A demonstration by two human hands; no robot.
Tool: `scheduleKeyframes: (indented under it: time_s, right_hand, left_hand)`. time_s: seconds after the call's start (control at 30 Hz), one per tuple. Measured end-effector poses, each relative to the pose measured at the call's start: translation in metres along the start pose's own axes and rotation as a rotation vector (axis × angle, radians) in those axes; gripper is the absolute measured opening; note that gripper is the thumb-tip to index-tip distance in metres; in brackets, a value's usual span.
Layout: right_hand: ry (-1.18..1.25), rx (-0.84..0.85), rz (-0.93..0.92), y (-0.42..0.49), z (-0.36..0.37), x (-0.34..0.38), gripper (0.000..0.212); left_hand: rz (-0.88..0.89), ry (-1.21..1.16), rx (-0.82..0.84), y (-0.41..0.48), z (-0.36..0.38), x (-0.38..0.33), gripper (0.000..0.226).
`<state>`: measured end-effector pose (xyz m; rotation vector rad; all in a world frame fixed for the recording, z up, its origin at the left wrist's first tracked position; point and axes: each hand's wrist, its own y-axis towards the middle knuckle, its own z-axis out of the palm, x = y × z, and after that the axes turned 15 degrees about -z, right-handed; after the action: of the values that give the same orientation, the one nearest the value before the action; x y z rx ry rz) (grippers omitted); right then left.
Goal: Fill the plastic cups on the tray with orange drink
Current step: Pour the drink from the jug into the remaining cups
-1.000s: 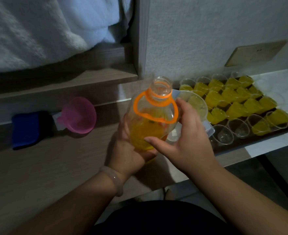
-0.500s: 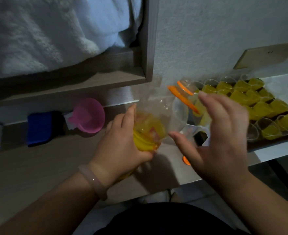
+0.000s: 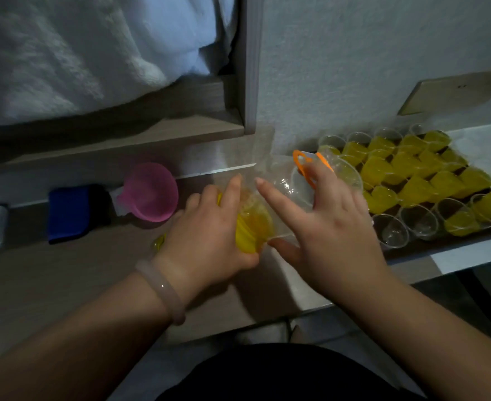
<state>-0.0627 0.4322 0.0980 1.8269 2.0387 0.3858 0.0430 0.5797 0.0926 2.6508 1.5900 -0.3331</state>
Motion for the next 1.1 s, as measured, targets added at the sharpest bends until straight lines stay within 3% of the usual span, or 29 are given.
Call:
scheduleKeyframes:
  time_s: [0.17, 1.1]
  right_hand:
    - [-0.019, 0.014, 0.065, 0.002, 0.006, 0.012, 0.075]
    - [0.019, -0.001, 0.124, 0.010, 0.022, 0.008, 0.087]
  left_hand:
    - [-0.019, 0.088, -0.008, -0.003, -0.009, -0.003, 0.117]
    - [-0.023, 0.408, -0.004, 0.013, -0.045, -0.016, 0.118]
